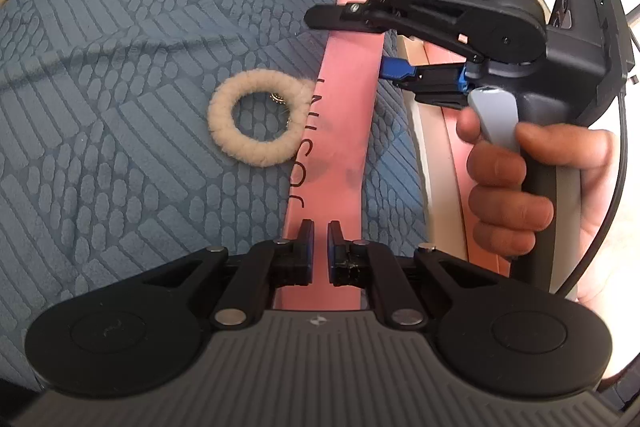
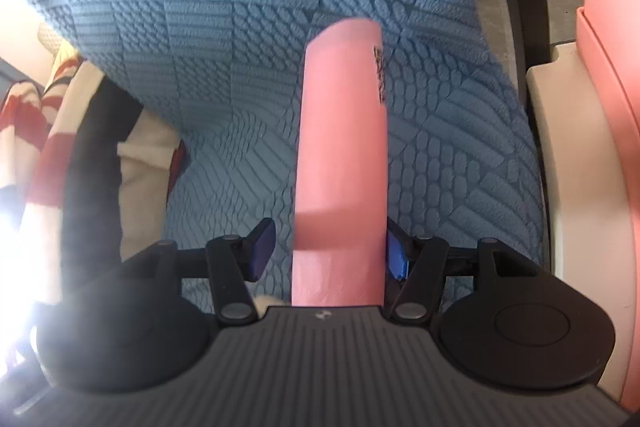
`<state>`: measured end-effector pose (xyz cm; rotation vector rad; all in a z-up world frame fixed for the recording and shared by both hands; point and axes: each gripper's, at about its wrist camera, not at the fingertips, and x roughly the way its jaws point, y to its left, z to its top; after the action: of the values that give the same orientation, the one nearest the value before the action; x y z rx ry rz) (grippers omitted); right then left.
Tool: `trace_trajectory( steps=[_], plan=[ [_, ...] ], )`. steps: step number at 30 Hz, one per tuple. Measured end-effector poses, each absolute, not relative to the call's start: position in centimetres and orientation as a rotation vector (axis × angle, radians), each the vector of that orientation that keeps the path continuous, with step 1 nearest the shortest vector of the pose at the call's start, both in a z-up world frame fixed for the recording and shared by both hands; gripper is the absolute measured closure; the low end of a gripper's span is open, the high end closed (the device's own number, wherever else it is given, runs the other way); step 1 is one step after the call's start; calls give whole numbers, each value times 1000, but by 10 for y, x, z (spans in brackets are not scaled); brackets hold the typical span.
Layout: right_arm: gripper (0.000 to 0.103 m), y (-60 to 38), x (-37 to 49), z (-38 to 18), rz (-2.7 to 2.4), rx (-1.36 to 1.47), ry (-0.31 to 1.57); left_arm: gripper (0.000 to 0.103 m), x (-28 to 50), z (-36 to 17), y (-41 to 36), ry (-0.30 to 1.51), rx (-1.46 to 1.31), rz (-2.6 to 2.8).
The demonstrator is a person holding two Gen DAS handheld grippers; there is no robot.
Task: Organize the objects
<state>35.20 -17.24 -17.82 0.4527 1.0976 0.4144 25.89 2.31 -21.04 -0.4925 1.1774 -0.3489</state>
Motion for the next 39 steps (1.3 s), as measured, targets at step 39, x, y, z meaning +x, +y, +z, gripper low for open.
trace_trajectory(
  steps=[39],
  plan=[
    [79,-190,215,-126,536,395,902,94,233,-223,49,1174,-781,-293]
  ],
)
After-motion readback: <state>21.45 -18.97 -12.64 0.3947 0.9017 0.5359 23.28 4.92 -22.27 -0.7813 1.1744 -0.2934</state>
